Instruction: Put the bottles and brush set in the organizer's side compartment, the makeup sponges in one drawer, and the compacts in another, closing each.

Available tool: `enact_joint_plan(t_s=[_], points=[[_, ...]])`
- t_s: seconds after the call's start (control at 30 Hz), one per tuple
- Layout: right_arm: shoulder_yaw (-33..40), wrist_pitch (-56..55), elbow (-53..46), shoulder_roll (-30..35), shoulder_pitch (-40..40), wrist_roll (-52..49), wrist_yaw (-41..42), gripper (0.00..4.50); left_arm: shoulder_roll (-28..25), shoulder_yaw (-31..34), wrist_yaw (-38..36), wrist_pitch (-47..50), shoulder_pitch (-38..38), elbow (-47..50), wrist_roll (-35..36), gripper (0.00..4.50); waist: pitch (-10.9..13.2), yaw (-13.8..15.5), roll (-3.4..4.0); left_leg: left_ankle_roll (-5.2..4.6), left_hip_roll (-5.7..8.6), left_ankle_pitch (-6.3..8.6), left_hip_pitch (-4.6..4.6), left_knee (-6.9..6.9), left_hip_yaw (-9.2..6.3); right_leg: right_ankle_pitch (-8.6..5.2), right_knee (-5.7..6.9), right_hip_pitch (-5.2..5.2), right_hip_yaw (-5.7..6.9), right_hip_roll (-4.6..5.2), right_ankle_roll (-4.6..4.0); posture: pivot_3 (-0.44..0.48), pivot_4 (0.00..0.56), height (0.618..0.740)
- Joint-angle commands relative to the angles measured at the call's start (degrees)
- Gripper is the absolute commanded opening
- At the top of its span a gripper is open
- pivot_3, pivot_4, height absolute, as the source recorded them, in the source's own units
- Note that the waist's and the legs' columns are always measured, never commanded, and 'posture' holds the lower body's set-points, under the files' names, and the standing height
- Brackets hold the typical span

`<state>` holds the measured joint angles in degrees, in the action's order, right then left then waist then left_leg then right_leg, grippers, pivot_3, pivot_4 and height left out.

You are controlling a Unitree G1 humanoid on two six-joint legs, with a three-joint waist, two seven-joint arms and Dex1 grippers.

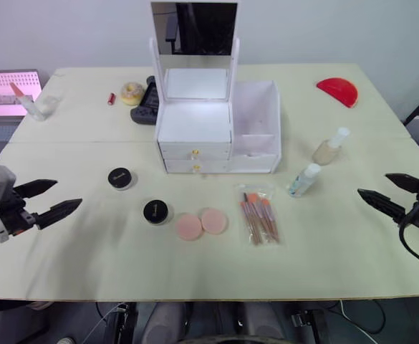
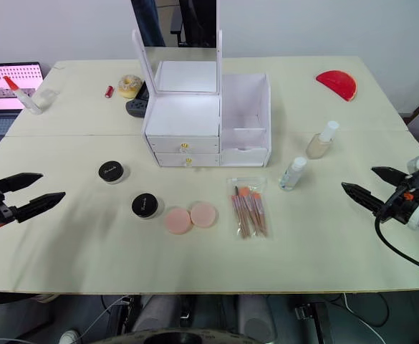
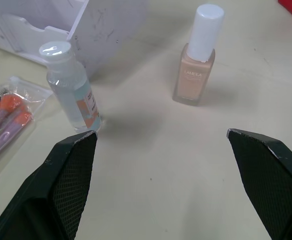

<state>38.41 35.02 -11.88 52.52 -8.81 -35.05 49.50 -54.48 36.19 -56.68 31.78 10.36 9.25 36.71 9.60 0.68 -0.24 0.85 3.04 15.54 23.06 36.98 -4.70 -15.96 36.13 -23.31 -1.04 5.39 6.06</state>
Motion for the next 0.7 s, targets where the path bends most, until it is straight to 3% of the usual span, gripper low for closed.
enact_joint_plan(t_s=[0.03,0.5,0.7], points=[[0.5,-0.2,-0.6,-0.2,0.7,-0.4,0.1,4.42,0.1,2.4,1.1,-0.4,-1.1,1.2,0.1,4.49,0.0,0.0,0.0,0.0,0.0,0.0,0.0,0.0,0.0,0.0,0.0,0.0,0.0,0.0,0.01,0.0,0.15,0.74],[-0.7,-0.7,-0.1,-0.6,1.4,0.4,-0.3,4.42,0.0,2.0,0.8,-0.3,-1.9,0.3,-0.2,4.49,0.0,0.0,0.01,0.0,0.01,0.0,-0.02,0.04,0.02,0.07,0.06,0.01,-0.01,-0.01,0.11,0.0,0.15,0.74],[-1.9,1.8,-1.9,-1.7,1.4,0.5,-3.5,4.42,0.4,-1.8,1.3,0.3,-3.1,2.7,-0.4,4.49,0.0,0.0,0.01,0.0,0.02,-0.01,-0.04,0.05,0.02,0.11,0.06,0.04,-0.01,-0.01,0.18,0.0,0.15,0.74]])
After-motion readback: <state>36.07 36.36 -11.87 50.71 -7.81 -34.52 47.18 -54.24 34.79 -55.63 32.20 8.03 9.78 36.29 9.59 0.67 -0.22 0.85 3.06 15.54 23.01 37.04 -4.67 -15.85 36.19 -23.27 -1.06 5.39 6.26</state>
